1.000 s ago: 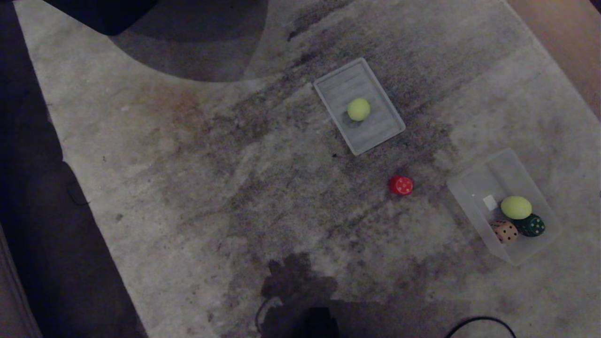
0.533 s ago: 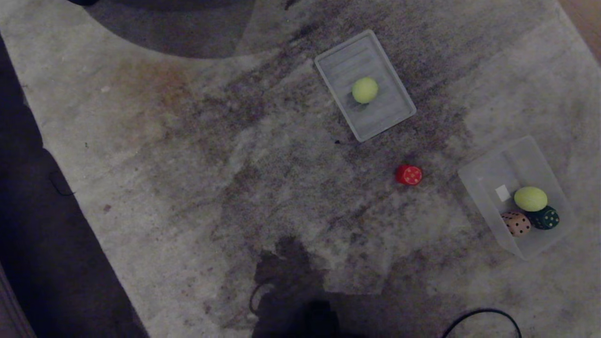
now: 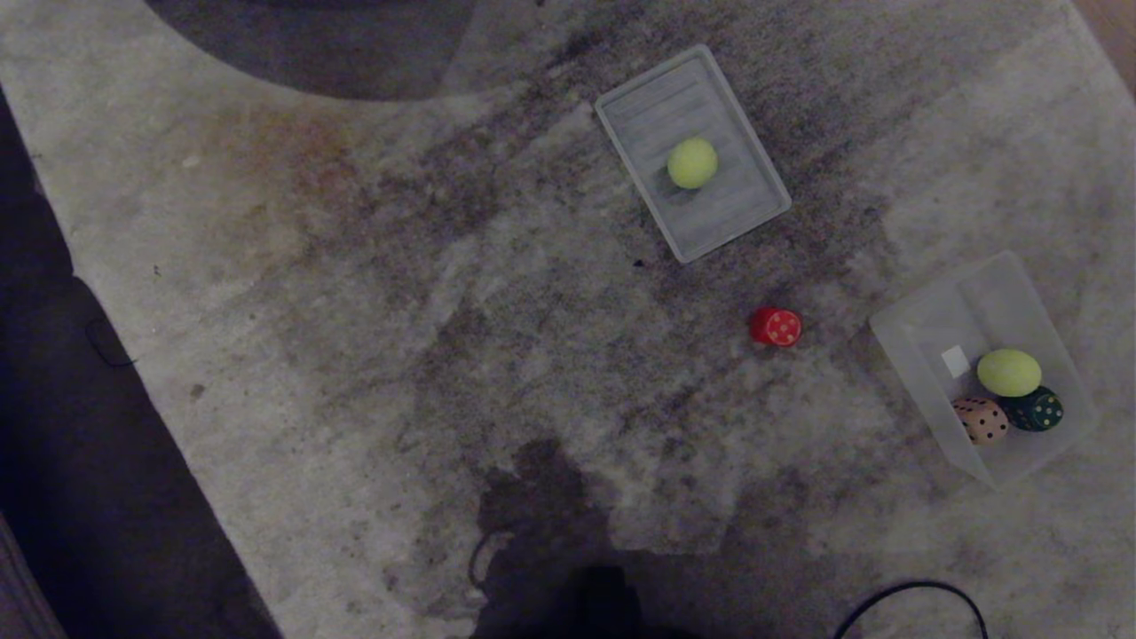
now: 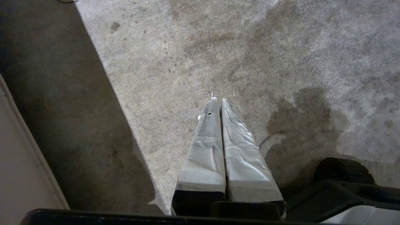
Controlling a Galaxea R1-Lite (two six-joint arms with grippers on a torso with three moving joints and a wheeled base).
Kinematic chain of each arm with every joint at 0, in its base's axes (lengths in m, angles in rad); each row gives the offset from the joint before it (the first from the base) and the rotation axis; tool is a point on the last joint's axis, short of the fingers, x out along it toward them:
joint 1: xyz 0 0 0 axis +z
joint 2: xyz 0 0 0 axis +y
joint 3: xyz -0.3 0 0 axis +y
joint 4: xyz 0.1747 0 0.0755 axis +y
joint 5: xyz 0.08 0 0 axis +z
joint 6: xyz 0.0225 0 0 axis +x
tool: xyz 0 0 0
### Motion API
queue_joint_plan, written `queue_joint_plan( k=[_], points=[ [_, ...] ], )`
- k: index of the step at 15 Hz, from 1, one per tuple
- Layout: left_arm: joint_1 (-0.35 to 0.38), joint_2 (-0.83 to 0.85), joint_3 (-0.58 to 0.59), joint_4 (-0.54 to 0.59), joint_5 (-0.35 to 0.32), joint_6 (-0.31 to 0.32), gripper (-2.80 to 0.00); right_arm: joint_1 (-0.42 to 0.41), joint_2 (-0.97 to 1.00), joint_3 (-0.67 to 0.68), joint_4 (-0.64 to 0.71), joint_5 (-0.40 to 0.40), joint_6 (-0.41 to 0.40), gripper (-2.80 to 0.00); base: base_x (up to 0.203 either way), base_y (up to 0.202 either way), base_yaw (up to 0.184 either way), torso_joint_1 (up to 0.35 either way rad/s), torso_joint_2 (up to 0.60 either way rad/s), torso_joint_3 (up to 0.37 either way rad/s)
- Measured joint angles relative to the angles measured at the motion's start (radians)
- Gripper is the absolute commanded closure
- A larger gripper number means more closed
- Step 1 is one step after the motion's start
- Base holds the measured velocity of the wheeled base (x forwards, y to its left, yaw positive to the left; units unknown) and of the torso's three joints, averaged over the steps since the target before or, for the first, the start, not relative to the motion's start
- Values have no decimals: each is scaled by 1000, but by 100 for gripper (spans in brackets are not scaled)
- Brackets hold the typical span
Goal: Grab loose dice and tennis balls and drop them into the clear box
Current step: Find toys out of the box, then pick up toys out of the box
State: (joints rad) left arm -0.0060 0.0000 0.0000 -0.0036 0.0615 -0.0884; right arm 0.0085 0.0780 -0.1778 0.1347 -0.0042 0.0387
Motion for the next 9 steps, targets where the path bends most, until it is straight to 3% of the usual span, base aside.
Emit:
queue_joint_plan(
  k=[5, 9],
  points=[
    [0, 0, 0, 0, 1, 0, 0, -1, 427, -177, -51, 4, 99, 0, 0, 0, 0, 0, 0, 0],
    [0, 0, 0, -1, 1, 0, 0, 18, 856, -227, -335, 6, 202, 0, 0, 0, 0, 0, 0, 0]
  ],
)
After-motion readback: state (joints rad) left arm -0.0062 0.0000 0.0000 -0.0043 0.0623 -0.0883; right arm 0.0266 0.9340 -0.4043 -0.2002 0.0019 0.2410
